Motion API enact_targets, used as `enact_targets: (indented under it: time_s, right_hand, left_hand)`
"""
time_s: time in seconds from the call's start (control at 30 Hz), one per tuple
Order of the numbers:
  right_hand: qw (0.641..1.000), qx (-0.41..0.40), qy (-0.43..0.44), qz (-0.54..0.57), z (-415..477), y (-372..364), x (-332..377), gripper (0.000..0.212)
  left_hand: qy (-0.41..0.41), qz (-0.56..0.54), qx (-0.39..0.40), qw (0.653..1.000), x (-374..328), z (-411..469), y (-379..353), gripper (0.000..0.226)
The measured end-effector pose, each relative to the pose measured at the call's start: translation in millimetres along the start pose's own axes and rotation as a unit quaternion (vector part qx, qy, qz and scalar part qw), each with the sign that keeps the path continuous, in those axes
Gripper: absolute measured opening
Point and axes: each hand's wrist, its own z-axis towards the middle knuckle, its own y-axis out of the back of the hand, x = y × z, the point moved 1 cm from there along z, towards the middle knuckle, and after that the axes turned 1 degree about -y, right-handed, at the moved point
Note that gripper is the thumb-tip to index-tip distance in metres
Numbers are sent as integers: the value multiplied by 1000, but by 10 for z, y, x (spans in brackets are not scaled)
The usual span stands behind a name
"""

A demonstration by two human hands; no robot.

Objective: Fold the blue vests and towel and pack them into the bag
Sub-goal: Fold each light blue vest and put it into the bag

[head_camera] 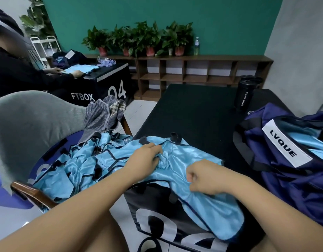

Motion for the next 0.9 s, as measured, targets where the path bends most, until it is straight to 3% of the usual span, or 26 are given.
enact_targets:
  time_s: [0.1,0.17,0.23,0.3,0.43,0.57,0.8,0.9]
  right_hand:
    - [998,8,7,64,-60,118,-24,9]
    - [986,-116,4,116,-8,232,-120,7]
    - [952,-257,-3,168,66,312,-230,8]
    - [926,-301,6,227,140,317,-285,11]
    - [934,-258,17,245,332,192,-321,9]
    - [938,-269,-2,218,469,181,-432,11]
    - [964,-193,-64,171,551,156,-593,39]
    - [975,-178,-62,113,540,145,-657,39]
  left_hand:
    - [-20,-8,11,1000,-135,81,-54,16]
    - [-50,-16,20,998,-285,119,-105,18]
    - [-79,-24,27,996,-464,142,-178,20]
    - [-117,-31,33,992,-663,158,-259,21]
    - [-191,-37,58,979,-1054,207,-460,29]
    - [-241,-65,86,964,-1272,202,-536,29]
    - [-215,-127,119,961,-1245,157,-366,27]
    - [-172,-148,124,966,-1137,110,-246,28]
